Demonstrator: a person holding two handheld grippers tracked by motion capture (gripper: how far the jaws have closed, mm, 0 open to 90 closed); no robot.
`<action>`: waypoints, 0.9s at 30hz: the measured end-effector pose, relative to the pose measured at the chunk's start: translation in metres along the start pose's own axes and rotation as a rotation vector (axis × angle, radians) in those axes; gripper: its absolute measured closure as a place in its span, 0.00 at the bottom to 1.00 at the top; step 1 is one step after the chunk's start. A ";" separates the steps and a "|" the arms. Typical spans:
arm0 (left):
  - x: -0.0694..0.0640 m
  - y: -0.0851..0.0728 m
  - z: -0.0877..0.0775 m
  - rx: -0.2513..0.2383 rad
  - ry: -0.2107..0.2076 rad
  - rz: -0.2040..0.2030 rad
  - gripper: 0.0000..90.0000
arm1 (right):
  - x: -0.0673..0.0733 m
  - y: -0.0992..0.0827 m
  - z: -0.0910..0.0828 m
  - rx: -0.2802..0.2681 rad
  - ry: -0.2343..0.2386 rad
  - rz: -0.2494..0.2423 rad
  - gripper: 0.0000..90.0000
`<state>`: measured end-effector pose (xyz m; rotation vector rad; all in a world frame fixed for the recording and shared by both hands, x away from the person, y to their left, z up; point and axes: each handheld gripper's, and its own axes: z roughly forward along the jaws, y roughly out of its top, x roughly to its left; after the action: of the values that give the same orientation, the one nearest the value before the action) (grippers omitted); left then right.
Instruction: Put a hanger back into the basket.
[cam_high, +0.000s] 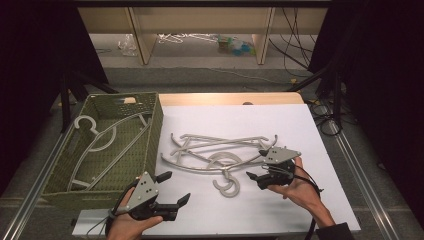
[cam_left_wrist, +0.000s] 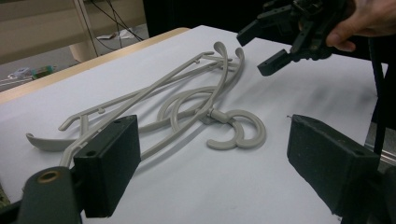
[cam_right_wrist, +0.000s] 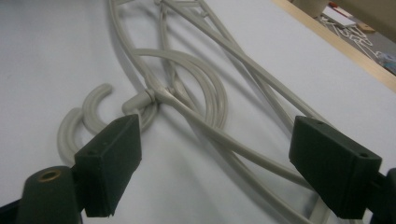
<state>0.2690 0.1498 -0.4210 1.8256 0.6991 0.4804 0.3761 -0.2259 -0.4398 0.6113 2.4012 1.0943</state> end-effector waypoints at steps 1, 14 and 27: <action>0.000 0.000 -0.001 0.003 -0.001 0.007 0.19 | 0.000 0.001 0.002 0.008 0.007 -0.003 0.22; 0.000 -0.001 -0.001 -0.004 -0.012 0.003 0.19 | -0.009 0.009 0.053 0.193 0.091 -0.173 0.32; -0.001 -0.004 0.003 0.004 -0.022 -0.005 0.20 | -0.013 0.005 0.069 0.240 0.098 -0.246 0.52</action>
<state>0.2689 0.1478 -0.4255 1.8297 0.6893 0.4555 0.4255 -0.1900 -0.4744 0.3298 2.6305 0.7561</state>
